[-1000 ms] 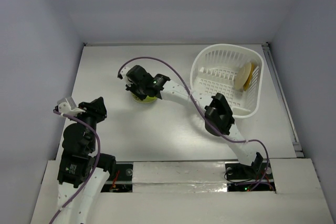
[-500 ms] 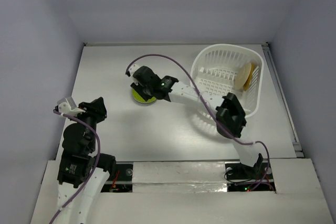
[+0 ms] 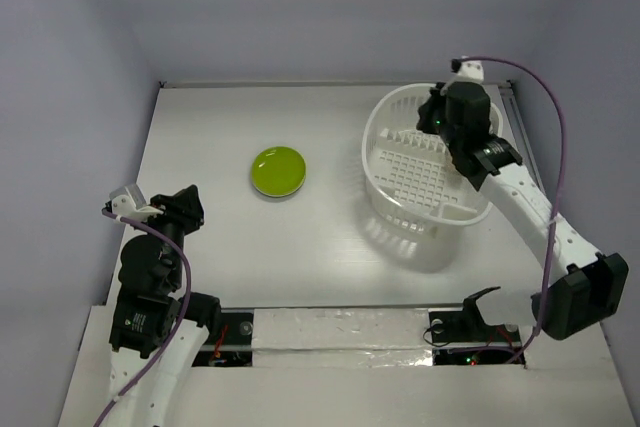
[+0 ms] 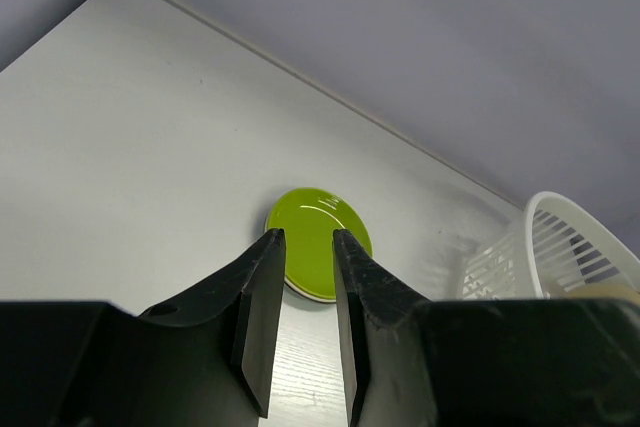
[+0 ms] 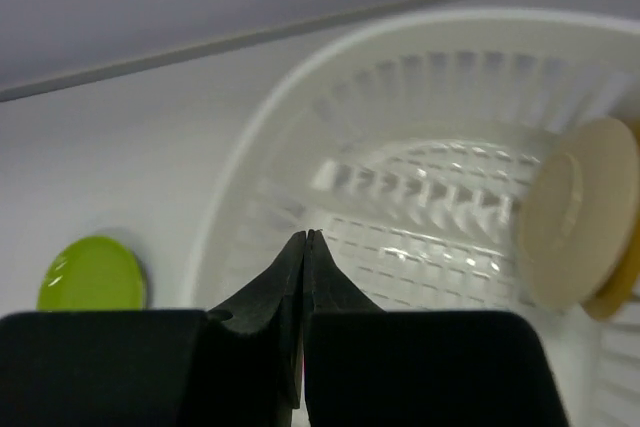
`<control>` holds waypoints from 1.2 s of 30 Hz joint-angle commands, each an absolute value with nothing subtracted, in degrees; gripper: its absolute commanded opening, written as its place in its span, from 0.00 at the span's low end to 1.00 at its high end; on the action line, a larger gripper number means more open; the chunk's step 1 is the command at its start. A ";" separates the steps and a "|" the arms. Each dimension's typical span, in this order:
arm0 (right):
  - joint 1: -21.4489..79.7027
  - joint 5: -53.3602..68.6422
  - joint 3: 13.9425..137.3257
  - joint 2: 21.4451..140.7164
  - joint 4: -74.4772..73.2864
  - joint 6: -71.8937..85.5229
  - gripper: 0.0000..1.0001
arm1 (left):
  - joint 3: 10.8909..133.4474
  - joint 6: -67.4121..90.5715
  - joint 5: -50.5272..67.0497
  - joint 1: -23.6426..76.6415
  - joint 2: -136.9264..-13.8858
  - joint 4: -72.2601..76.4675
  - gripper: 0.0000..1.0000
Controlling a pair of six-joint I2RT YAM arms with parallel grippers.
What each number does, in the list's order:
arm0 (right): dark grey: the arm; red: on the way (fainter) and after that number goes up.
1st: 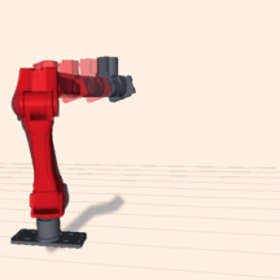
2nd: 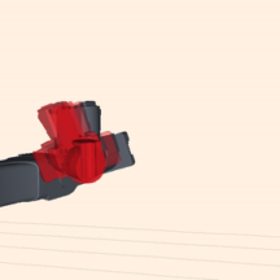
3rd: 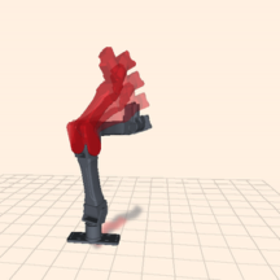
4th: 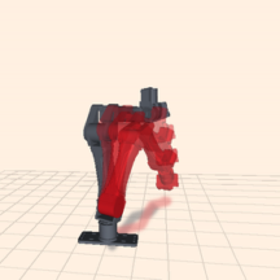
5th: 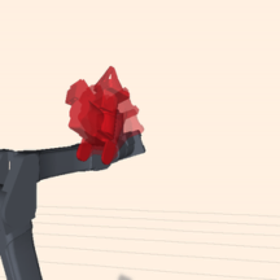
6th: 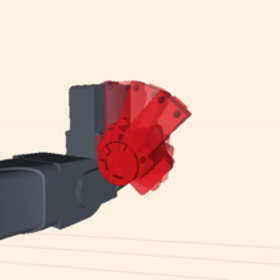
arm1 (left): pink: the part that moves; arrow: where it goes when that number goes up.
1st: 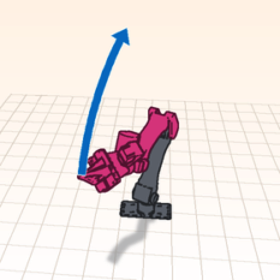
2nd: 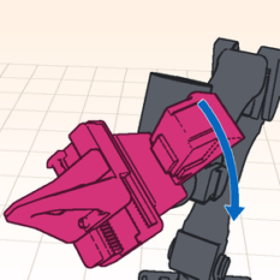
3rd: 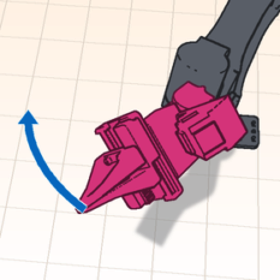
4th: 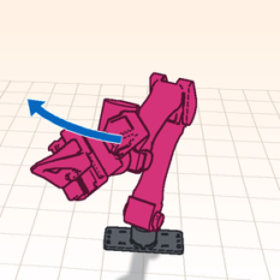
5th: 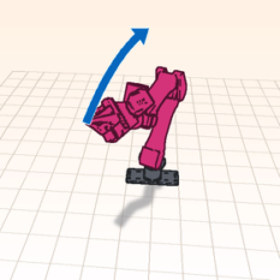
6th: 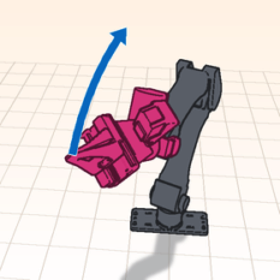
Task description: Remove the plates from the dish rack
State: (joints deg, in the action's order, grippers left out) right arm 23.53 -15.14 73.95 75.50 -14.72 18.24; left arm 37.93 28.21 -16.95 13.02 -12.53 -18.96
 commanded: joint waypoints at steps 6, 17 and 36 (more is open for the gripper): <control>9.24 -9.84 62.41 73.74 -12.22 26.37 0.21 | 38.67 28.30 -16.52 12.83 -11.95 -16.79 0.23; 0.71 -8.79 56.87 75.32 -9.40 29.35 0.49 | 38.67 28.21 -16.61 13.36 -11.60 -16.79 0.23; -2.02 -10.20 55.19 75.58 -10.54 29.36 0.48 | 38.67 28.30 -16.52 13.89 -11.25 -16.79 0.23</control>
